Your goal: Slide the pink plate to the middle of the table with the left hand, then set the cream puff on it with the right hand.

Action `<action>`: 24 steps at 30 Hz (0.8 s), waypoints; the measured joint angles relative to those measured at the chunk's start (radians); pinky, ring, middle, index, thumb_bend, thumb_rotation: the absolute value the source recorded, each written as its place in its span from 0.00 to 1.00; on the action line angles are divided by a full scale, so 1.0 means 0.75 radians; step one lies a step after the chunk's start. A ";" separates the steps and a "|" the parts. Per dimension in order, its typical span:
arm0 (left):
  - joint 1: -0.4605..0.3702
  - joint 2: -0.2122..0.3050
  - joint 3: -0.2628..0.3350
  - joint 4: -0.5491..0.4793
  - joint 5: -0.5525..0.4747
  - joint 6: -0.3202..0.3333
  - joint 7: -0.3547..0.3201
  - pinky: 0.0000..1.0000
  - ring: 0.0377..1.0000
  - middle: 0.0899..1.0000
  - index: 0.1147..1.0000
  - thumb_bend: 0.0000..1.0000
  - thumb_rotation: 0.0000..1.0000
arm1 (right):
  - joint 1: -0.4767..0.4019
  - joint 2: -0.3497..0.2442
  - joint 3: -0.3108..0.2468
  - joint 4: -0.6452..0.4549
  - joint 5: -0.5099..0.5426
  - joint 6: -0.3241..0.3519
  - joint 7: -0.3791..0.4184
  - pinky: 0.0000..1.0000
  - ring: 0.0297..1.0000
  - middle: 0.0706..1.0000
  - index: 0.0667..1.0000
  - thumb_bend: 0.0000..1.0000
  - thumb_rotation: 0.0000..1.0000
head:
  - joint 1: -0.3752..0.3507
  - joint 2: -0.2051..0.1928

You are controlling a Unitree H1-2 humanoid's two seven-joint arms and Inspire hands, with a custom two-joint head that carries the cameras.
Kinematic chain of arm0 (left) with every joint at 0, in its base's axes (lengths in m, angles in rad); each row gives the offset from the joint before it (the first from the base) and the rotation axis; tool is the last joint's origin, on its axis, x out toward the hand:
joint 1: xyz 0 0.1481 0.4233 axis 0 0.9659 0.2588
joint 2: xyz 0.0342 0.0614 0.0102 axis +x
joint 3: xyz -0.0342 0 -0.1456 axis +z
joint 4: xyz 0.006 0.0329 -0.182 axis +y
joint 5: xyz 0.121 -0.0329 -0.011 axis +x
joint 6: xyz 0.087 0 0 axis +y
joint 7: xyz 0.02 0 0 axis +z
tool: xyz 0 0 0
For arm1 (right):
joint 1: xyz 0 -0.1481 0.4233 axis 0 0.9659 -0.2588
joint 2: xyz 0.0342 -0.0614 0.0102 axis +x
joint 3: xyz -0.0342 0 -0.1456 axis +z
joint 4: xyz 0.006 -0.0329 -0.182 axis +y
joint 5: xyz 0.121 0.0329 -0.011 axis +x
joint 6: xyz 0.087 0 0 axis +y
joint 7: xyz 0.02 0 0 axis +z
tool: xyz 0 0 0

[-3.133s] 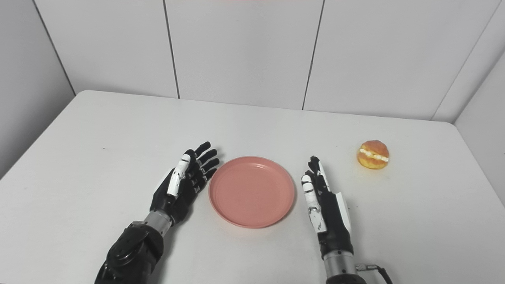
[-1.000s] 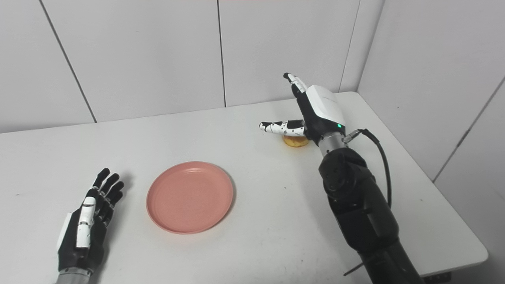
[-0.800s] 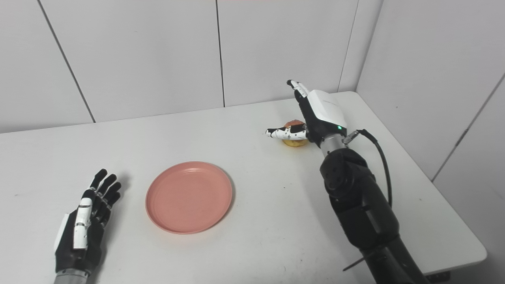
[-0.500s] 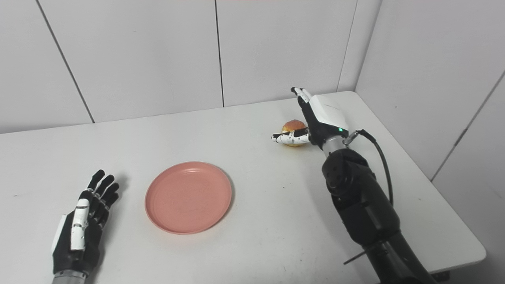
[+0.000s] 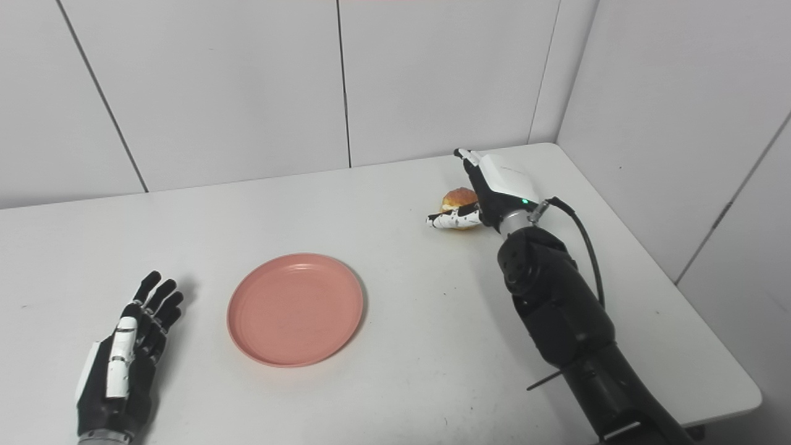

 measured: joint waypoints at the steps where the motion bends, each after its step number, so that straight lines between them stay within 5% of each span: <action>1: 0.000 0.000 0.000 -0.001 0.000 0.002 0.000 0.96 0.91 0.92 0.90 0.37 0.97 | -0.005 0.000 0.002 0.017 0.004 0.000 -0.003 0.74 0.88 0.94 0.90 0.84 0.43 | 0.000 0.002; 24: 0.014 0.005 -0.001 -0.022 0.000 0.032 0.000 0.95 0.91 0.91 0.88 0.39 0.95 | -0.142 0.000 0.095 0.325 0.043 -0.002 -0.050 0.68 0.85 0.93 0.91 0.84 0.46 | 0.018 0.027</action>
